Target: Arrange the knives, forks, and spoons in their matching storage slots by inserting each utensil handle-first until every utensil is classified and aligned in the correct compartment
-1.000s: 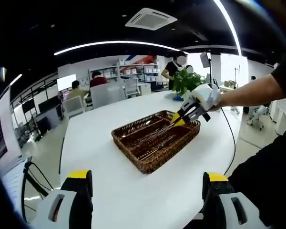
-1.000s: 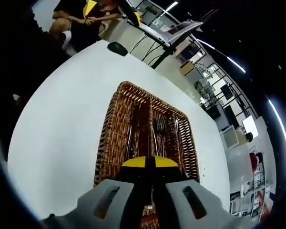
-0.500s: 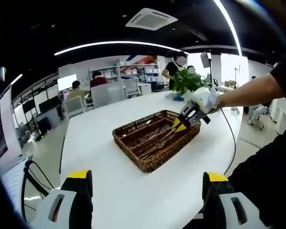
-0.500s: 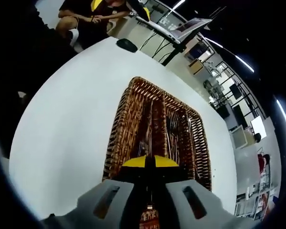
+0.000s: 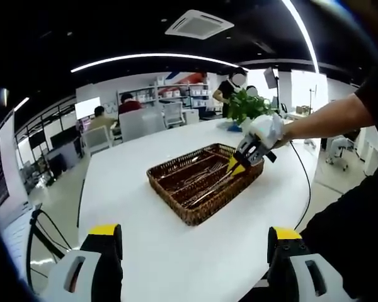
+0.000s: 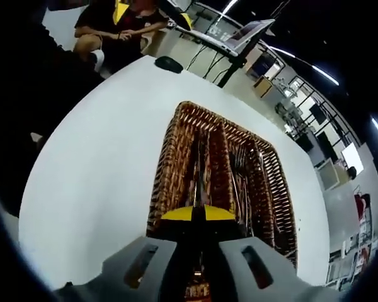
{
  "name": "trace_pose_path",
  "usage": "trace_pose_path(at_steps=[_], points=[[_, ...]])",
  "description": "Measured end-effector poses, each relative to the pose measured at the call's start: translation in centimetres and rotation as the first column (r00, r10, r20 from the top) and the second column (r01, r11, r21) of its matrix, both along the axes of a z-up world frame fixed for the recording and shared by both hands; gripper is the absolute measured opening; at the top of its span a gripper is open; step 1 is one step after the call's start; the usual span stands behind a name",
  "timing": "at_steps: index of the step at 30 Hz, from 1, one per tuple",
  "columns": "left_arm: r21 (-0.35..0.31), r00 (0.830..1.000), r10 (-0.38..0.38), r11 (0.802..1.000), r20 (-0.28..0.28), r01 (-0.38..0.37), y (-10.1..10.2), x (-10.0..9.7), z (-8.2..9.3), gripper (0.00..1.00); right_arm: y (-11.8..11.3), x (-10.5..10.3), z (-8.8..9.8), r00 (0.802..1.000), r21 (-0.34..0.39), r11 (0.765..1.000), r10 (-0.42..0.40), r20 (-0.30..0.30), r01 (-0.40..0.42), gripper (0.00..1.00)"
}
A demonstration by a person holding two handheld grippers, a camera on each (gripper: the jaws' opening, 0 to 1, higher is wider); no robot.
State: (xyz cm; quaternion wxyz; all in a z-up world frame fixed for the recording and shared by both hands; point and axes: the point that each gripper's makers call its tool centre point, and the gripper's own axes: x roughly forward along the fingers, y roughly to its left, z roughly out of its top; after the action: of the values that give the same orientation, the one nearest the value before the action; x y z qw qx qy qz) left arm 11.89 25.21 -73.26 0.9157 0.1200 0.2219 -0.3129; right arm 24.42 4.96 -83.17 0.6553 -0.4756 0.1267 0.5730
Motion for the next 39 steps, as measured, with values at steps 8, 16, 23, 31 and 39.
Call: trace_pose_path(at_steps=[8, 16, 23, 31, 39], points=[[0.009, 1.000, -0.004, 1.000, -0.002, 0.004, -0.1, -0.1, 0.0, 1.00, -1.7, 1.7, -2.6, 0.998, -0.104, 0.993, -0.053, 0.035, 0.057, 0.00], [0.024, 1.000, -0.002, 1.000, -0.005, 0.002, 0.3, -0.3, -0.2, 1.00, -1.9, 1.6, -3.1, 0.996, -0.135, 0.987, -0.086, -0.005, 0.085, 0.00], [0.025, 1.000, -0.004, 1.000, -0.002, 0.004, 0.0, -0.3, -0.3, 1.00, -2.1, 1.5, -3.3, 0.991, -0.142, 0.983, -0.125, -0.055, 0.116, 0.01], [0.030, 1.000, -0.004, 1.000, -0.010, 0.004, 0.1, -0.5, -0.6, 1.00, -2.2, 1.3, -3.3, 0.988, -0.138, 0.982, -0.138, -0.063, 0.129, 0.01], [0.032, 1.000, -0.004, 0.999, -0.001, 0.004, 0.1, -0.4, -0.2, 1.00, -2.3, 1.4, -2.9, 0.990, -0.132, 0.982, -0.138, -0.018, 0.134, 0.02]])
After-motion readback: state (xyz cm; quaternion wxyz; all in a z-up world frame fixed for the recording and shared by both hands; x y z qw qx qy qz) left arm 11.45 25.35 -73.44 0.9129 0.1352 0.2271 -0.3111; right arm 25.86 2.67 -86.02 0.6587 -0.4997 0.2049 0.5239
